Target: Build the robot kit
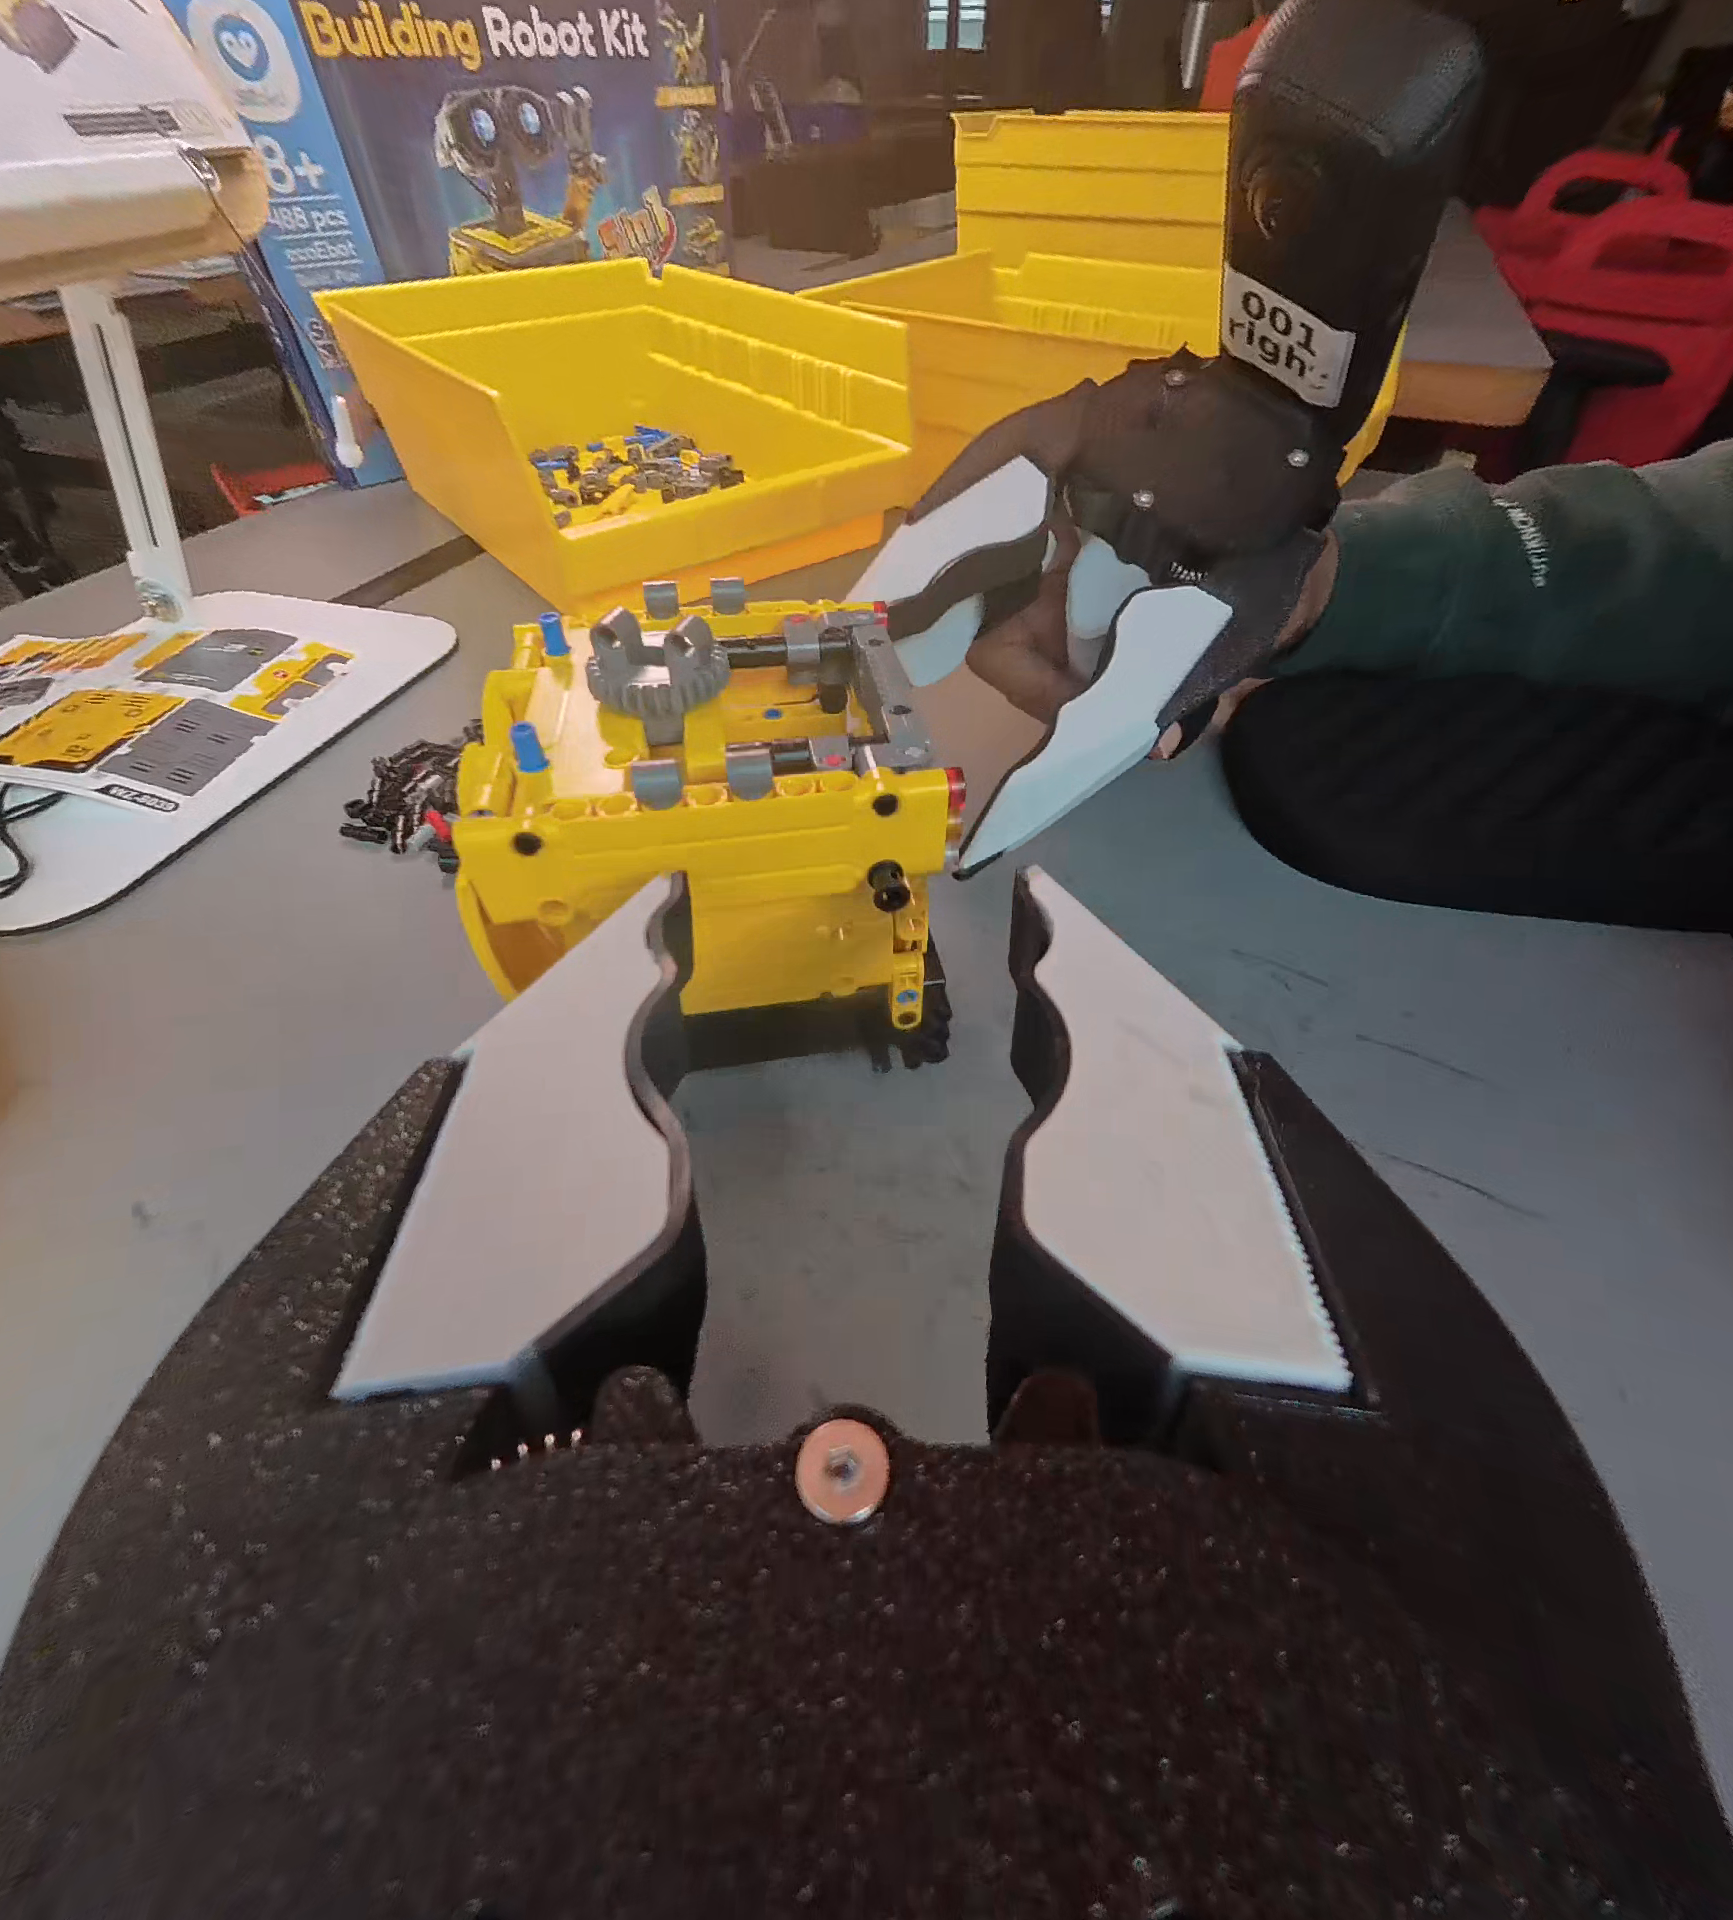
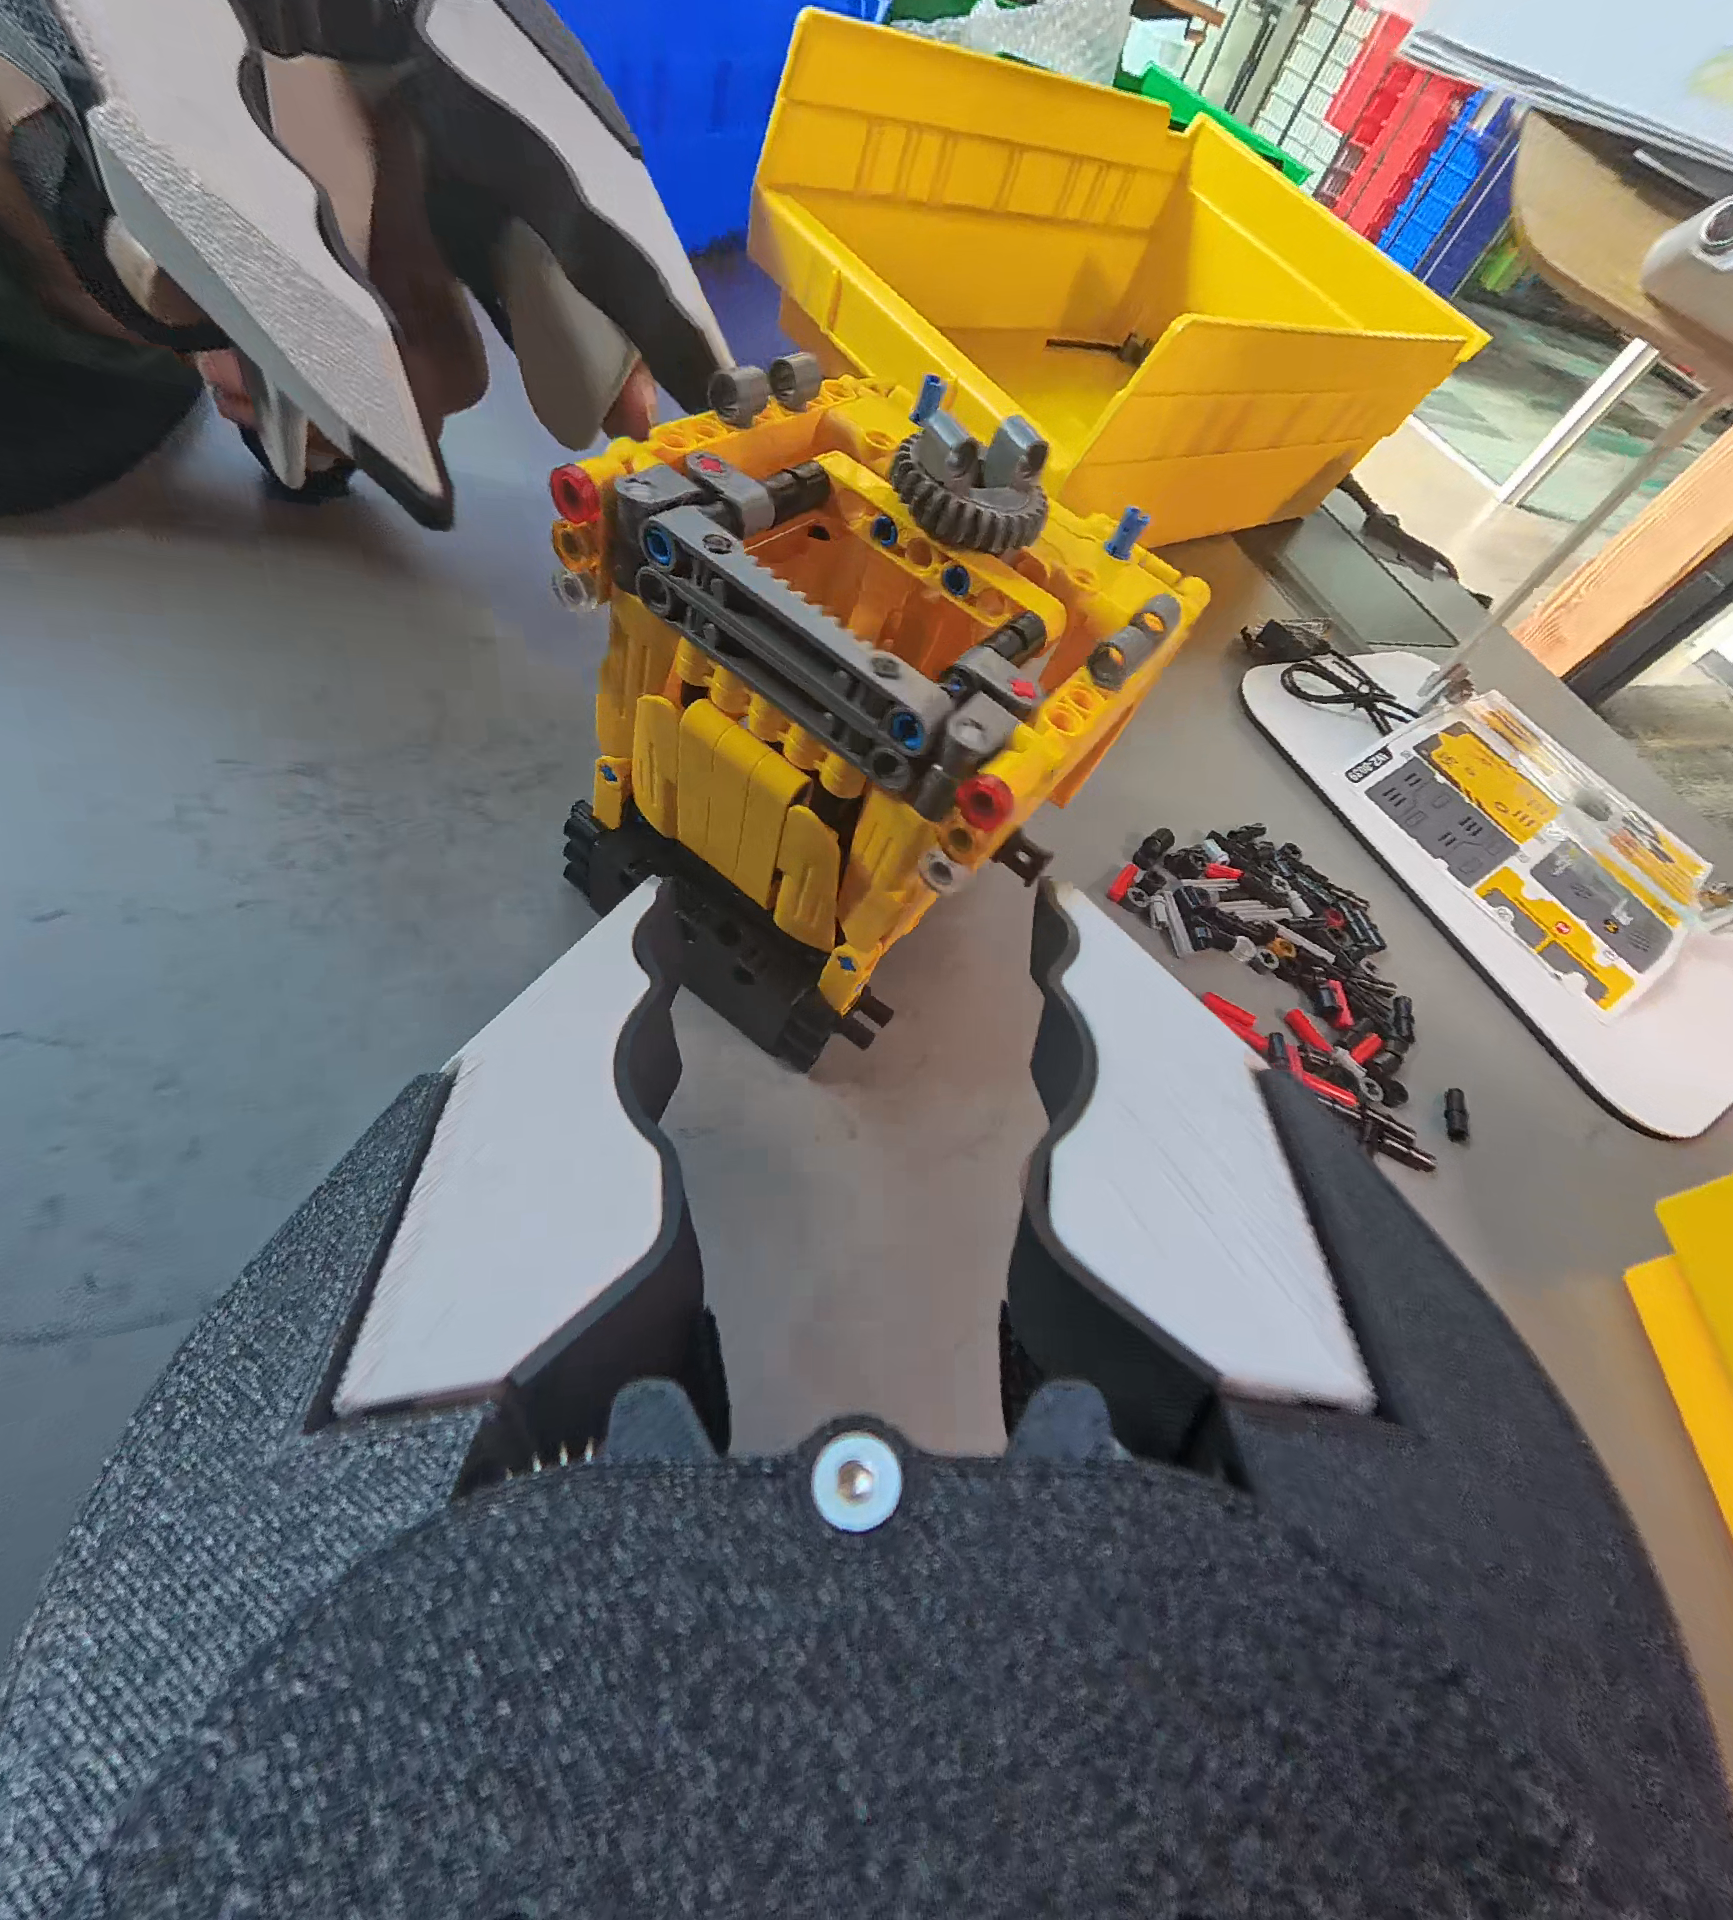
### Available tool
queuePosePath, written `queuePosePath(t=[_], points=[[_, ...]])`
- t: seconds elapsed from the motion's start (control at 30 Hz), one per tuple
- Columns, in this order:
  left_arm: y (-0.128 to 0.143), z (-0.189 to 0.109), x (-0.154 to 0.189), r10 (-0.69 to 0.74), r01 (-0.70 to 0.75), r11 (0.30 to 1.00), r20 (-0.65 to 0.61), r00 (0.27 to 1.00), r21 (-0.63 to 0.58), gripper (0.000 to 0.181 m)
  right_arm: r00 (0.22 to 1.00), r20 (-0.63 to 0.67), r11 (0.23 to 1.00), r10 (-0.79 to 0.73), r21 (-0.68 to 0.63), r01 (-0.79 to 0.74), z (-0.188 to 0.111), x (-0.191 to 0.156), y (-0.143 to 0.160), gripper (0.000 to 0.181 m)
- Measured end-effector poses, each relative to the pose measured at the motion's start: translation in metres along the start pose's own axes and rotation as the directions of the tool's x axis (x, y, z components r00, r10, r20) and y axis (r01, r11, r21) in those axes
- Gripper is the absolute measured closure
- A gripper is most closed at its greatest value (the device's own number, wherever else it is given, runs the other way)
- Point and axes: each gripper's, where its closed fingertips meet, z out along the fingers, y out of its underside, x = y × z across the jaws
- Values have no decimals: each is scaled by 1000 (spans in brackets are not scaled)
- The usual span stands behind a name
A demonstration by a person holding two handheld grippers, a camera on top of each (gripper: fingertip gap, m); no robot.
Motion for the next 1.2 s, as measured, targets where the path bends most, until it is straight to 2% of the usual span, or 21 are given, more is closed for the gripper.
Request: queuePosePath(t=[0.07,0.17,0.2,0.4,0.5,0.77,1.0,1.2], points=[[3,6,-9,25,-23,999,62,998,-26,121,999,-34,999,-29,-14,29,2,2,1,115],[6,8,-27,1,6,999,139,990,-50,126,998,-30,998,-47,41,48,-2,-2,-7,142],[7,8,-31,-11,19,998,149,989,-54,128,997,-50,997,-53,49,56,-1,0,-9,141],[8,7,-35,3,8,998,181,983,-61,139,993,-108,999,-51,-23,49,8,10,0,143],[7,7,-25,48,-40,998,142,989,-56,138,976,-219,998,-6,-61,-8,6,34,8,158],[13,-1,-28,112,-93,991,207,972,-98,140,966,-255,999,43,6,-43,-7,44,4,157],[10,-19,-51,101,-75,993,349,932,-87,126,961,-267,998,68,25,-64,-16,48,5,145],[5,-30,-59,75,-58,997,401,913,-53,121,953,-298,998,56,24,-51,-20,50,6,134]])
